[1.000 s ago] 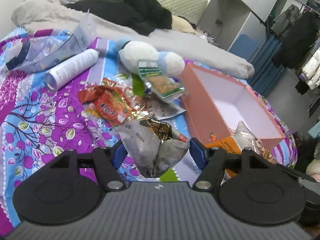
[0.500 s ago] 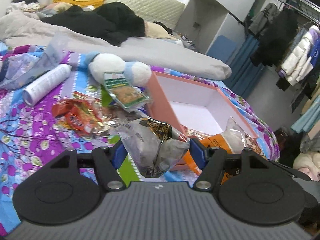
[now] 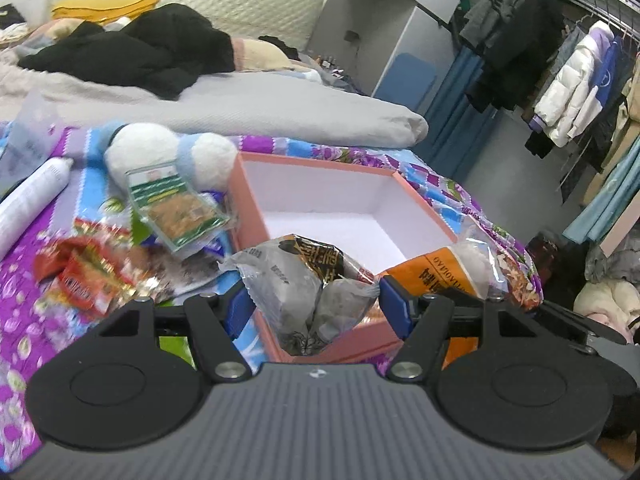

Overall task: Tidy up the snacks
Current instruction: 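Open both grippers over the pink box to drop the packets inside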

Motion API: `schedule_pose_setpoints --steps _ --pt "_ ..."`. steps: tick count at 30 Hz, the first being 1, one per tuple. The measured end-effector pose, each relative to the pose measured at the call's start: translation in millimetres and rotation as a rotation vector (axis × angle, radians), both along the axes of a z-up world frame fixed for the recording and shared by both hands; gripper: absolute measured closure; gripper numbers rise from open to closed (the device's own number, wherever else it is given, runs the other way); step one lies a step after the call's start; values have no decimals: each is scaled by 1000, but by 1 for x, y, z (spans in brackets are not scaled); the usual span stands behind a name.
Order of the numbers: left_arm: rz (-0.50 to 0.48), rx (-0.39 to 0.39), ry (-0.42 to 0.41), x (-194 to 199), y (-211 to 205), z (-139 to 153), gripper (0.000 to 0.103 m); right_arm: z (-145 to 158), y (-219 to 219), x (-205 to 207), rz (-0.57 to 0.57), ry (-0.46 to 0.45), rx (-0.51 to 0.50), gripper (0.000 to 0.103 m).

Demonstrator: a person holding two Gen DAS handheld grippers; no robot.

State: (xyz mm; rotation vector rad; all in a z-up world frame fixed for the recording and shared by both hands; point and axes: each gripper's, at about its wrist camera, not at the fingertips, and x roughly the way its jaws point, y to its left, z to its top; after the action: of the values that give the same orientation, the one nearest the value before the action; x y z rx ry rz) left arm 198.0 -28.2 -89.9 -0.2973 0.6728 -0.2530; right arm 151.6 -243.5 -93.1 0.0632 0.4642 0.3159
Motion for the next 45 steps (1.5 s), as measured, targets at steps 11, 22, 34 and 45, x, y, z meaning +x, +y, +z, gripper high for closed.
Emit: schedule_pose_setpoints --steps 11,22,34,45 --pt "-41 17 52 86 -32 -2 32 -4 -20 68 -37 21 -15 65" --pt "-90 36 147 156 -56 -42 32 -38 -32 127 -60 127 -9 65" --pt "-121 63 179 181 -61 -70 31 -74 -36 156 -74 216 8 62" --pt "-78 54 106 148 -46 -30 24 -49 -33 136 -66 161 13 43"
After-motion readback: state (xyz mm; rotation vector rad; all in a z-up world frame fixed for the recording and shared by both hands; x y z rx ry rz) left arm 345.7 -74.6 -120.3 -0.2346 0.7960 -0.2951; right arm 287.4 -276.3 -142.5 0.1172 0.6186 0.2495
